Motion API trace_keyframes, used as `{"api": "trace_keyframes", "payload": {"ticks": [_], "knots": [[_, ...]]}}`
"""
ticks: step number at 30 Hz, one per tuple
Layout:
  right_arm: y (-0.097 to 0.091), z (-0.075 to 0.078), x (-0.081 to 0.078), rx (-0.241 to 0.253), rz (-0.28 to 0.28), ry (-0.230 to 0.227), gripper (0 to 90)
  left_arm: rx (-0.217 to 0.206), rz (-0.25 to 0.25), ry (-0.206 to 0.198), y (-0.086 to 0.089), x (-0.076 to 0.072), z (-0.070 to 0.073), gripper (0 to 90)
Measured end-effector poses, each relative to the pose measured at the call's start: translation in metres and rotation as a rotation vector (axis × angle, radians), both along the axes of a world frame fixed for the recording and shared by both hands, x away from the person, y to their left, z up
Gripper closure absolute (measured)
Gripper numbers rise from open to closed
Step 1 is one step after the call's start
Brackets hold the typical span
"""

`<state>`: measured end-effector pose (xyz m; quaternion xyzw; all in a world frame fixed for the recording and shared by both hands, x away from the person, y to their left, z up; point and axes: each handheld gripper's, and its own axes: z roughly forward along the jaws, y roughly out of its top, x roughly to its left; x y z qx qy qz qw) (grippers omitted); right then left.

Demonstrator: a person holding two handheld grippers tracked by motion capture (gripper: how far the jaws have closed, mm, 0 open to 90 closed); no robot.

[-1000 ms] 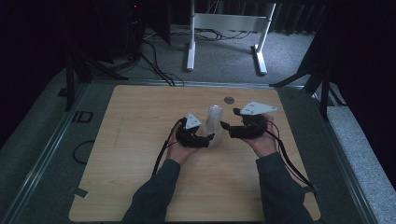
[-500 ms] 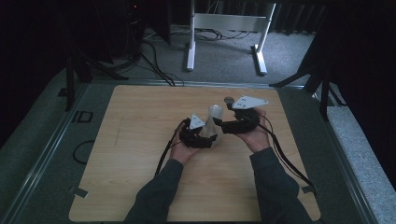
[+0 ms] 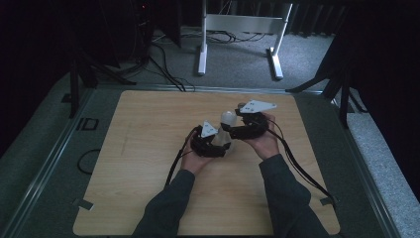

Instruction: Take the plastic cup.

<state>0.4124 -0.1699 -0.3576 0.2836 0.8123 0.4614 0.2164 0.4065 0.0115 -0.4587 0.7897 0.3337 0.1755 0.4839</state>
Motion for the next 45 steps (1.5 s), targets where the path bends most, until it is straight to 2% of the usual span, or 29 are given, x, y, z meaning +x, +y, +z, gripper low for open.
{"api": "trace_keyframes", "payload": {"ticks": [3, 11, 15, 28, 36, 45], "knots": [[0.001, -0.002, 0.003, 0.004, -0.003, 0.008, 24.4, -0.002, 0.001, -0.002, 0.000, 0.000, 0.000, 21.5], [0.006, -0.008, 0.009, 0.010, 0.009, 0.029, 33.1, -0.006, -0.001, -0.008, 0.000, -0.001, 0.001, 22.0], [0.006, -0.008, 0.009, 0.012, 0.013, 0.024, 37.8, -0.002, -0.001, -0.010, -0.001, -0.001, 0.000, 22.7], [0.007, -0.004, 0.008, 0.017, 0.015, 0.019, 39.1, 0.011, 0.000, -0.017, -0.001, -0.001, 0.000, 23.2], [0.004, 0.001, 0.007, 0.045, 0.020, 0.014, 39.6, 0.015, 0.001, -0.016, -0.002, -0.001, 0.000, 23.5], [0.003, 0.003, 0.007, 0.053, 0.020, 0.016, 40.0, 0.016, 0.001, -0.017, -0.002, -0.001, 0.000, 23.6]]}}
